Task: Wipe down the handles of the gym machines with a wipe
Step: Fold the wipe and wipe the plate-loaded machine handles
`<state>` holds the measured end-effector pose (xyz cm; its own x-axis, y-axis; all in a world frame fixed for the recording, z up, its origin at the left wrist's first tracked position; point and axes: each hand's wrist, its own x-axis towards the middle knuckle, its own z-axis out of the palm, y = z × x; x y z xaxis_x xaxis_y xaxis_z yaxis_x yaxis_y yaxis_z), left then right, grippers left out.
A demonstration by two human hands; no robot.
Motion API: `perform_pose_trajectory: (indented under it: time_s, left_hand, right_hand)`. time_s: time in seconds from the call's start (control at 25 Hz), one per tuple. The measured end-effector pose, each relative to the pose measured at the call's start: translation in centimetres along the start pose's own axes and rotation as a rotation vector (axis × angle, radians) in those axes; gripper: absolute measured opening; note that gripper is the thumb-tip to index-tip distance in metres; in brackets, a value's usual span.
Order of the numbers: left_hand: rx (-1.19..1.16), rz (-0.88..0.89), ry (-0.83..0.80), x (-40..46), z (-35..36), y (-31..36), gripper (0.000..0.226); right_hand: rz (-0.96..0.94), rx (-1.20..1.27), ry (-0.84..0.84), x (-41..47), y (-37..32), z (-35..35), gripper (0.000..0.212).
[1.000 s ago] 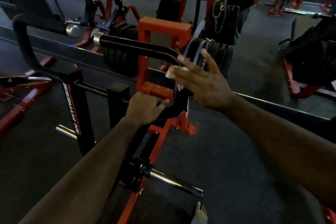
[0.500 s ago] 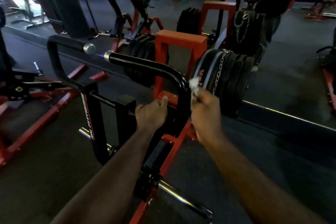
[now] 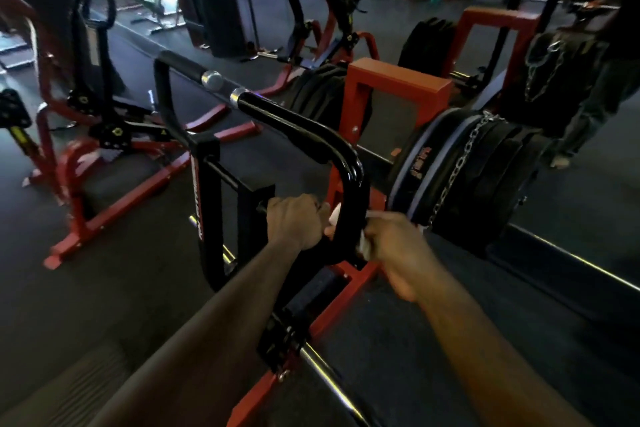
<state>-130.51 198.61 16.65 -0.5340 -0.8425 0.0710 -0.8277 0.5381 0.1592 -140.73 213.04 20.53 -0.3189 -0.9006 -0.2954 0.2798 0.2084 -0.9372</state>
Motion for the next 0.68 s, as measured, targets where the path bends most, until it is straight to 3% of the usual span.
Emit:
perform_pose_trajectory:
  time_s: [0.08,0.2,0.32,0.44,0.56,0.68]
  left_hand:
    - [-0.006,0.003,0.000,-0.2,-0.2,-0.1,0.023]
    - [-0.104,0.015,0.105,-0.5,0.2,-0.3,0.021]
    - [-0.219,-0.002,0.159,-0.2,0.7,-0.5,0.027]
    - [-0.186,0.060,0.206,-1.0,0.3,0.0,0.039]
    - [-0.279,0.054,0.267,-1.6,0.5,-0.1,0.013]
    - [-0.485,-0.070,0.297,-0.6,1.5,-0.5,0.018]
  right_hand:
    - [0.116,0.093,-0.075,0.9,-0.8,0.0,0.038]
    - [0.006,0.169,-0.207,3.5,-6.0,-0.2,0.033]
    - [-0.014,0.094,-0.259,5.1,-9.2,0.6,0.031]
    - [0.043,0.166,-0.285,4.5,-6.1,0.9,0.032]
    - [-0.045,0.385,-0.272,3.3,0.0,-0.1,0.029]
    - [-0.213,0.117,-0.213,3.7,3.0,0.5,0.024]
